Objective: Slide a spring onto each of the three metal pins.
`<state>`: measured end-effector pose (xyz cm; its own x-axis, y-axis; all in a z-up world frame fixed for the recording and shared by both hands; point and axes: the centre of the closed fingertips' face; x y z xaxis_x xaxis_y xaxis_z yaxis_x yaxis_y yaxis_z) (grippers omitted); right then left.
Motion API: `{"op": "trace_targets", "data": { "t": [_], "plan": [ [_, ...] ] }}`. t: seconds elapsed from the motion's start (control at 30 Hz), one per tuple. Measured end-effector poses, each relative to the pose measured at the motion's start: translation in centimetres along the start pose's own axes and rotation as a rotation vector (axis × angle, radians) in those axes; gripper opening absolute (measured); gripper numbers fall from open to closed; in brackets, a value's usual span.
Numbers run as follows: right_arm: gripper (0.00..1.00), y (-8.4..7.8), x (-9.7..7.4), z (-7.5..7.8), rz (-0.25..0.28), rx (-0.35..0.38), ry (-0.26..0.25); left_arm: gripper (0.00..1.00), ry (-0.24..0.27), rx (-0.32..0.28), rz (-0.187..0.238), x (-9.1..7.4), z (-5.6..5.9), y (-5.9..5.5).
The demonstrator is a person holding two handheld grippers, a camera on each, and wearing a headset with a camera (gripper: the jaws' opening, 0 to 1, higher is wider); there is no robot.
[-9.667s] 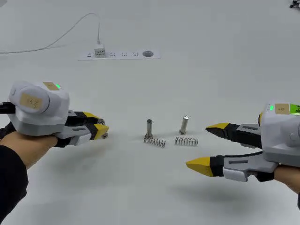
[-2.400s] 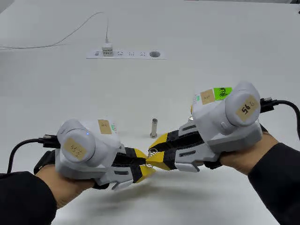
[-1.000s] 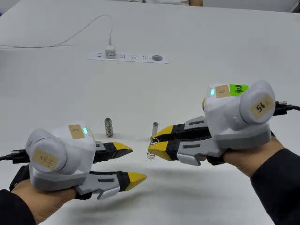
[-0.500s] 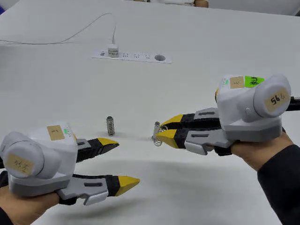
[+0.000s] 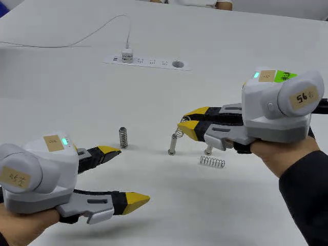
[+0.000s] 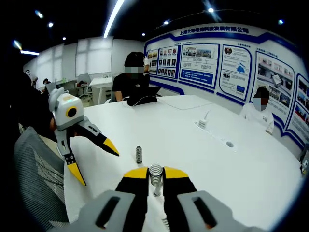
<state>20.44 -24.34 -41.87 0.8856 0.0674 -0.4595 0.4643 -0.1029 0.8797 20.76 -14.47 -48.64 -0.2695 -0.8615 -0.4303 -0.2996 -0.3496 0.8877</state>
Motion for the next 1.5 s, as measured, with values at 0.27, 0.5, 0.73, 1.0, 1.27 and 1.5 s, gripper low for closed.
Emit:
{"op": "trace_targets", "data": {
  "t": [0.27,0.5,0.73,1.0,1.27,1.5],
  "plan": [
    [0.12,-0.4,1.1,0.5,-0.017,0.015,-0.008,0.68,0.023,-0.024,0.011,-0.4,-0.3,-0.2],
    [0.12,-0.9,1.7,0.7,-0.037,0.022,-0.013,0.68,0.044,-0.040,0.020,-0.9,-0.7,-0.2],
    [0.12,-1.4,1.9,0.9,-0.052,0.036,-0.017,0.69,0.055,-0.056,0.033,-1.0,-0.7,-0.2],
    [0.12,-1.6,2.1,0.9,-0.057,0.042,-0.015,0.70,0.054,-0.059,0.047,-1.1,-0.7,0.0],
    [0.12,-1.9,2.4,1.3,-0.062,0.056,-0.015,0.70,0.050,-0.068,0.055,-1.1,-0.7,0.0],
    [0.12,-2.5,2.9,1.4,-0.068,0.077,-0.011,0.69,0.047,-0.077,0.056,-1.0,-0.8,-0.1]
  ]
}}
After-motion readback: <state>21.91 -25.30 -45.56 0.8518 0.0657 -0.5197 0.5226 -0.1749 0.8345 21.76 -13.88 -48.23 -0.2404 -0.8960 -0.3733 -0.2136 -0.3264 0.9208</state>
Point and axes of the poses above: the centre of the closed fingertips' face, and the gripper's own axes: x roughly forward along the fingers, z roughly to its right, y roughly out of its top, and after that the axes turned 14 degrees about x, right-handed
